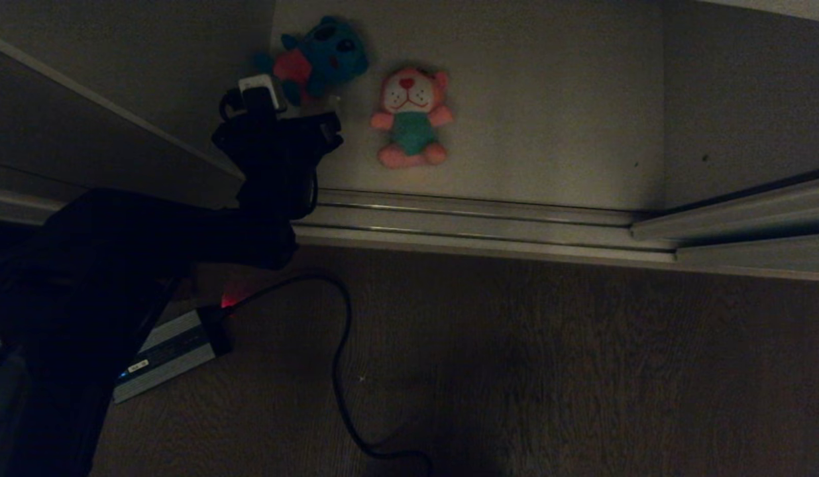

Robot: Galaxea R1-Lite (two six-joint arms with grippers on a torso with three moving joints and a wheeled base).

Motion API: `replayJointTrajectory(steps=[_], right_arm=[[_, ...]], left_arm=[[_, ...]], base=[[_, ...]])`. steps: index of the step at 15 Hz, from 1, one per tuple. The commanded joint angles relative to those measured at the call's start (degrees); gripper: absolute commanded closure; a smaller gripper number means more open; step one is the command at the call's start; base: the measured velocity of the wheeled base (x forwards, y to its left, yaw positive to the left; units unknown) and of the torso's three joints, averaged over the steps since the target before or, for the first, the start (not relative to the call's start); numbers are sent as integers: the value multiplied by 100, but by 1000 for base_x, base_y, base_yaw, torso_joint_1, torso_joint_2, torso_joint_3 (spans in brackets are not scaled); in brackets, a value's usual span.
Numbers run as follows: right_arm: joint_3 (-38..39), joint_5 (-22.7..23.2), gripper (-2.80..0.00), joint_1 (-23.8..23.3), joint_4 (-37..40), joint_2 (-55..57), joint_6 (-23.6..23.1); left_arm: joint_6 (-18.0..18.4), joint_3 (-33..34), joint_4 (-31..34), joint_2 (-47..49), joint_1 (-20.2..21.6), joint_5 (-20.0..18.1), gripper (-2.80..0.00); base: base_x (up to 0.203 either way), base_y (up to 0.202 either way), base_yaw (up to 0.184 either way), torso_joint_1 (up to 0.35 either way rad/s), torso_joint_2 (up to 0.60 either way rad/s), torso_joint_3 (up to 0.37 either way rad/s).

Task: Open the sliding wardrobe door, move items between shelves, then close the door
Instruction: Place the blue doll on the higher shelf

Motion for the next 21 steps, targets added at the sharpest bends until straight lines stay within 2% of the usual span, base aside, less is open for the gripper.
replayJointTrajectory(steps=[1,7,12,14,21], right_arm=[[18,3,0,0,-1,0,-3],[18,3,0,0,-1,0,-3],[18,3,0,0,-1,0,-3],[18,3,0,0,-1,0,-3],[18,3,0,0,-1,-9,-3]], left_arm=[[48,-173,-25,103,-10,6,-280],[75,-227,-47,162,-11,68,-280],[164,-632,-9,437,28,59,-280],[403,-806,11,677,107,19,-280],[393,-833,21,823,245,-12,-280]], base=[[0,0,0,0,0,0],[131,0,-1,1,2,3],[0,0,0,0,0,0],[0,0,0,0,0,0],[0,0,0,0,0,0]])
